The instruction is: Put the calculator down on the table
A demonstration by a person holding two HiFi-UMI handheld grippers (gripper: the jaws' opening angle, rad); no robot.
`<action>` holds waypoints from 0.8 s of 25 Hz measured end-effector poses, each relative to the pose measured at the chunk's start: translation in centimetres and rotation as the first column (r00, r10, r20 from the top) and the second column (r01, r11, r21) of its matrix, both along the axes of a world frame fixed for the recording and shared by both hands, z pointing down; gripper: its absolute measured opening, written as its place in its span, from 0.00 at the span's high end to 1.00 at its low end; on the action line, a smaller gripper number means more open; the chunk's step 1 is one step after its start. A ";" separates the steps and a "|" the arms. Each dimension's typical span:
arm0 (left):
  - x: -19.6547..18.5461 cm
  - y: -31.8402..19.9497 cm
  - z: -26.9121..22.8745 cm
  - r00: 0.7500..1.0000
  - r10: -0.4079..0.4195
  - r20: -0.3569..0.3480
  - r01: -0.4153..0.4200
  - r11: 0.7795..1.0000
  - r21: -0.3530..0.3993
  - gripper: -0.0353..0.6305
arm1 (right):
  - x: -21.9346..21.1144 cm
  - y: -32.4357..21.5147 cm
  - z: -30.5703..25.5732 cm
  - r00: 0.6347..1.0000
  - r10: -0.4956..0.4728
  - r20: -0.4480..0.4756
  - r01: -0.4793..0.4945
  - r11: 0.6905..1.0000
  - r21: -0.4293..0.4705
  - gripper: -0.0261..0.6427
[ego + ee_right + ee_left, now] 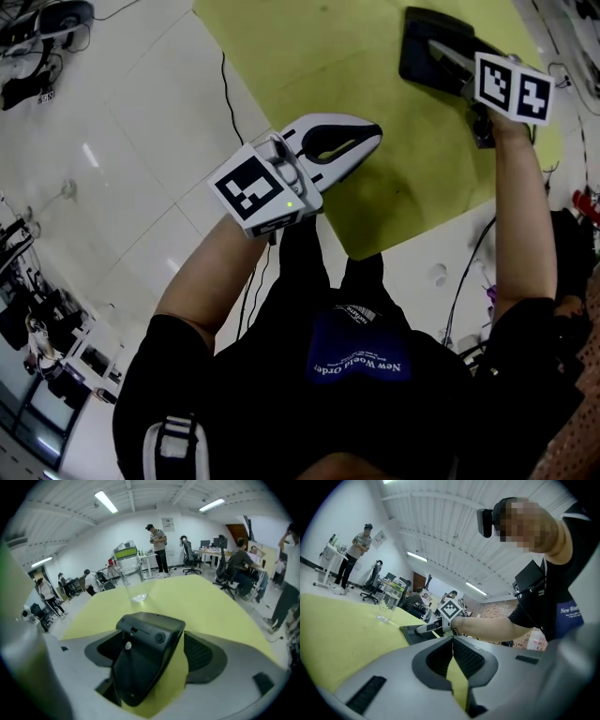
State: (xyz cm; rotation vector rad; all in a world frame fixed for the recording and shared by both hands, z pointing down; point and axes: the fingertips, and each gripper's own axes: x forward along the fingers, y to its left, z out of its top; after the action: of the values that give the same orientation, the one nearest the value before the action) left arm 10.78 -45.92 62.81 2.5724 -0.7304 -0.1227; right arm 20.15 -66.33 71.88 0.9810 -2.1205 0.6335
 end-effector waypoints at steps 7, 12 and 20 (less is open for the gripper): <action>0.0 0.7 0.4 1.000 -0.013 0.007 0.013 0.999 -0.033 0.94 | 2.5 1.0 -3.4 0.999 0.021 0.045 -0.027 0.989 0.142 0.39; -0.9 1.0 -2.1 1.000 -0.024 0.011 0.025 0.999 -0.035 0.94 | 2.4 5.1 -8.7 0.970 -0.015 0.242 -0.029 0.983 0.179 0.45; -1.3 1.4 -11.7 0.998 -0.050 0.050 0.047 0.998 0.050 0.94 | 3.8 13.2 -20.6 0.874 -0.122 0.470 -0.014 0.961 0.277 0.98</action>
State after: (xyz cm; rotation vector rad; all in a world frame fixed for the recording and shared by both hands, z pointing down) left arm 9.49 -44.51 51.13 2.6138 -0.8186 -0.0919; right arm 23.92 -53.15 51.23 0.9748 -2.7305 0.6156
